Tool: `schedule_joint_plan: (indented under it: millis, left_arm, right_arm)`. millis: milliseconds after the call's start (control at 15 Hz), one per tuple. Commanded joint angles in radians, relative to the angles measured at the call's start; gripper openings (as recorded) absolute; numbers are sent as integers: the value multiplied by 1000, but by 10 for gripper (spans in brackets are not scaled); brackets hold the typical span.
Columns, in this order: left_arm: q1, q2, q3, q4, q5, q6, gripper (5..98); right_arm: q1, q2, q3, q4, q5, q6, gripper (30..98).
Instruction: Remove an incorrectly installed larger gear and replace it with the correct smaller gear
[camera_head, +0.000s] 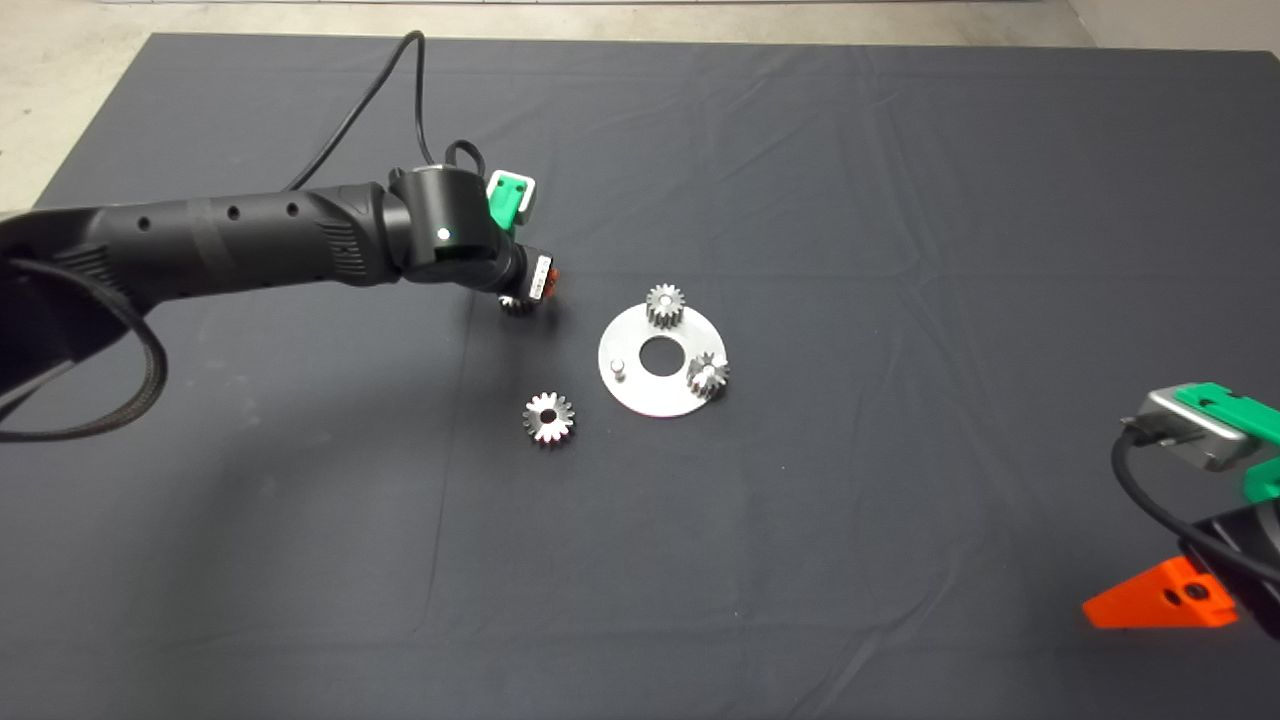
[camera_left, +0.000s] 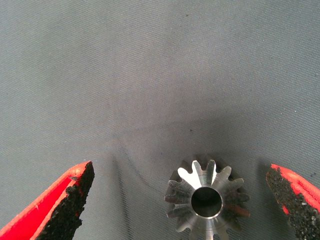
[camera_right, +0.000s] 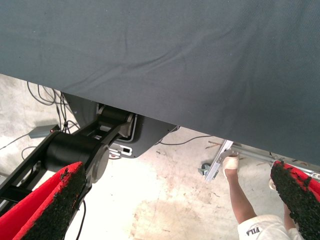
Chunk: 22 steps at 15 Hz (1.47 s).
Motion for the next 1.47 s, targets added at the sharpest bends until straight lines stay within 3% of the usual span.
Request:
schedule_joint_plan:
  millis: [0, 733, 1067, 1400]
  left_arm:
    - [-9, -2, 3, 11, 2, 6, 883]
    - [-1, 3, 13, -9, -1, 1, 883]
    - [20, 0, 6, -43, -39, 1, 883]
    - [21, 1, 6, -46, -41, 1, 880]
  right_arm:
    - [12, 0, 1, 35, 5, 7, 977]
    - [13, -1, 1, 35, 5, 8, 977]
    - [13, -1, 1, 34, 5, 8, 977]
    - [13, -1, 1, 34, 5, 8, 977]
